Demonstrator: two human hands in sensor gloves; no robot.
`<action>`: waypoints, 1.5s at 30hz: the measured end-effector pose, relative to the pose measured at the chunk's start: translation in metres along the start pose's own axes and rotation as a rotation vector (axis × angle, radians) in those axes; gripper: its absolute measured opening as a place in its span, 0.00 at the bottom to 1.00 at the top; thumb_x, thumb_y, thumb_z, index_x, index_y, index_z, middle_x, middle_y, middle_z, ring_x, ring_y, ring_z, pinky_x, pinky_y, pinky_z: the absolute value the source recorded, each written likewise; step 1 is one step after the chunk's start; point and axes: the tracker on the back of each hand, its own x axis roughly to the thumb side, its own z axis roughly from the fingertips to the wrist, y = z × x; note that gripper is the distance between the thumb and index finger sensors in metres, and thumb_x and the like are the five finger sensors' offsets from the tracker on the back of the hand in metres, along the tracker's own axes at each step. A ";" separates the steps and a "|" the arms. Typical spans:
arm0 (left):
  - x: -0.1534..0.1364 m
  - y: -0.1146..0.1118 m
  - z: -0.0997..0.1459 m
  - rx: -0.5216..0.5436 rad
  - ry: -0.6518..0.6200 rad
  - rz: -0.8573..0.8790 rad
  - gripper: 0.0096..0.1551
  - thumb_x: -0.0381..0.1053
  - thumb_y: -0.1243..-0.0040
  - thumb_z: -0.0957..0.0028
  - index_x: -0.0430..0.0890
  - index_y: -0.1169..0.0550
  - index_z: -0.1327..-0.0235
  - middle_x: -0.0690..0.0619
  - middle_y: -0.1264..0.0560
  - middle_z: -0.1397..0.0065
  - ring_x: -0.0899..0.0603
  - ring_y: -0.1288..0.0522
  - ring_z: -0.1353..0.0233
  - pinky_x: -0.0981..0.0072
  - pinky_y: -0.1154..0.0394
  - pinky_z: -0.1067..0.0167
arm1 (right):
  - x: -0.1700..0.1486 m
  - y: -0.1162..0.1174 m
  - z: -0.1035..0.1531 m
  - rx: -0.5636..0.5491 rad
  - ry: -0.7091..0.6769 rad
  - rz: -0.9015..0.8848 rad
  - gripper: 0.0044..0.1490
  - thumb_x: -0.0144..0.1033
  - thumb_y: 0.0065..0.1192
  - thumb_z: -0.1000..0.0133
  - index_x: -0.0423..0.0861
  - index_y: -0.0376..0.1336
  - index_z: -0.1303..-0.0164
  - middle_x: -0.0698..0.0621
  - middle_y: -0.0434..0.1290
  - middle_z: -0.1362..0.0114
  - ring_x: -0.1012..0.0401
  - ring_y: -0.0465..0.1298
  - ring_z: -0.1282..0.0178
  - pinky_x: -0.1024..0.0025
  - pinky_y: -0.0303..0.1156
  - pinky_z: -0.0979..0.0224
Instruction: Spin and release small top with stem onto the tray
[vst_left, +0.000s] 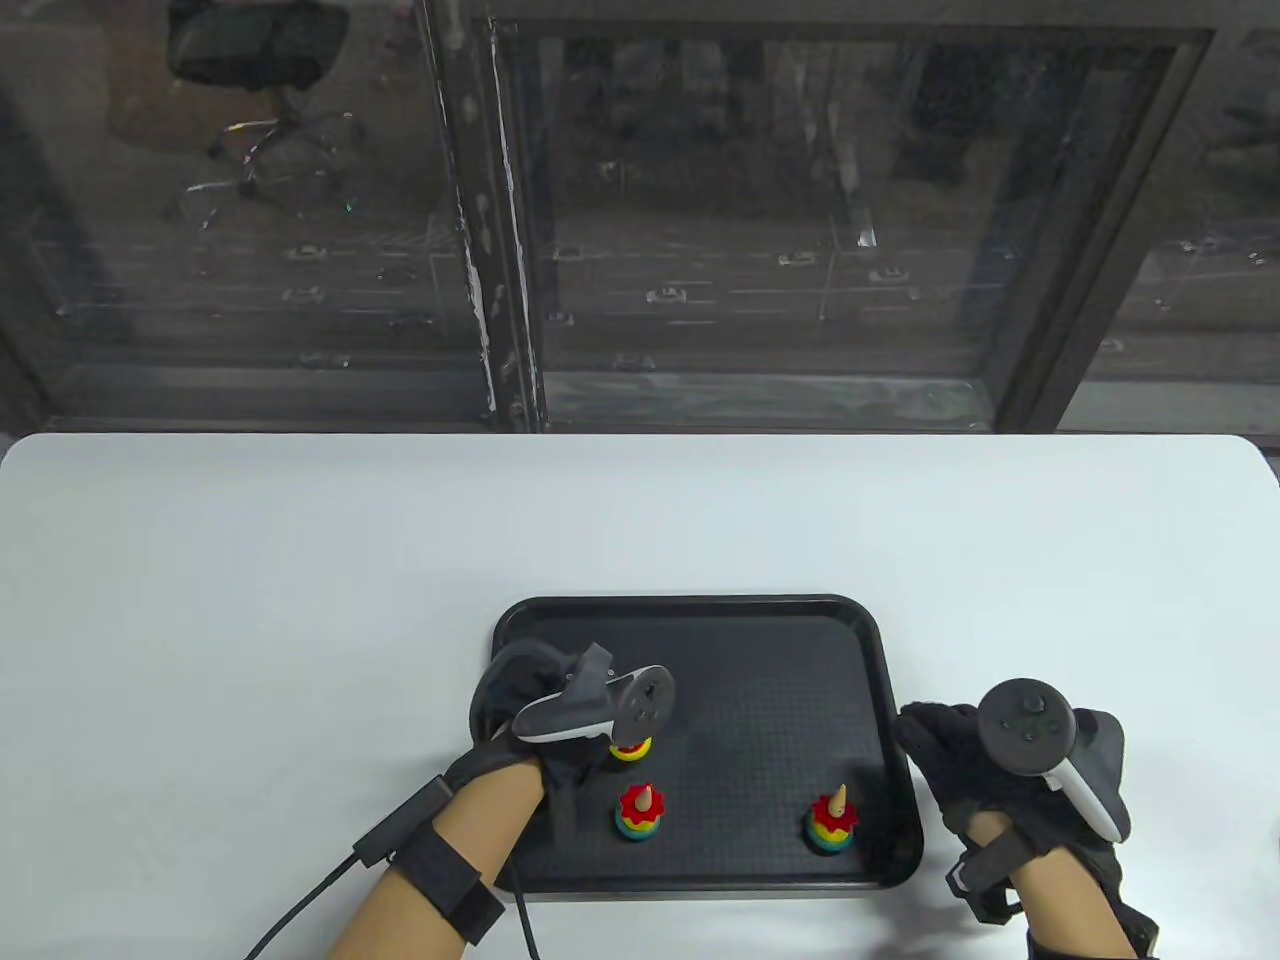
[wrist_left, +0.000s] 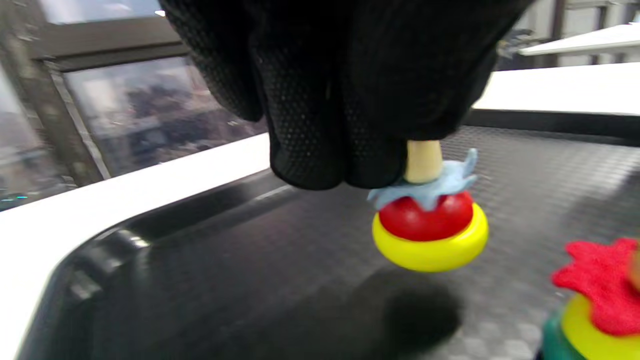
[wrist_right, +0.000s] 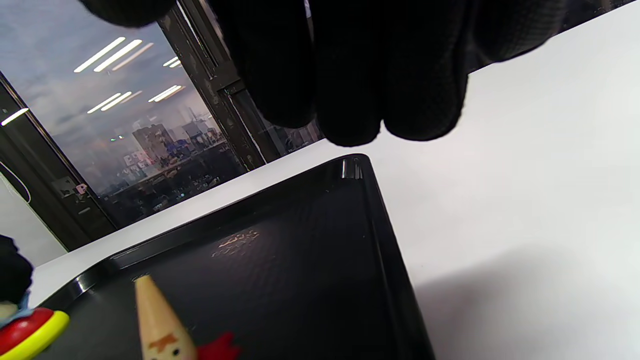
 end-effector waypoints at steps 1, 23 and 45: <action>0.002 0.000 -0.003 0.016 -0.025 -0.010 0.25 0.50 0.26 0.62 0.66 0.18 0.50 0.67 0.10 0.42 0.56 0.09 0.39 0.62 0.21 0.25 | 0.000 0.000 0.000 0.002 -0.001 -0.001 0.42 0.66 0.42 0.50 0.55 0.70 0.35 0.47 0.76 0.33 0.49 0.79 0.37 0.40 0.64 0.27; -0.059 0.032 0.072 0.349 0.438 0.086 0.36 0.77 0.51 0.67 0.59 0.09 0.66 0.59 0.04 0.58 0.48 0.05 0.55 0.53 0.14 0.43 | -0.007 -0.012 0.005 -0.056 0.000 -0.024 0.43 0.66 0.43 0.50 0.53 0.68 0.34 0.45 0.75 0.33 0.47 0.78 0.37 0.38 0.62 0.28; -0.076 -0.021 0.131 0.266 0.507 0.425 0.45 0.81 0.54 0.62 0.67 0.27 0.29 0.56 0.34 0.12 0.36 0.36 0.14 0.34 0.42 0.20 | -0.015 -0.002 -0.008 0.027 0.047 0.019 0.43 0.67 0.46 0.50 0.56 0.62 0.28 0.45 0.64 0.23 0.45 0.67 0.25 0.35 0.54 0.24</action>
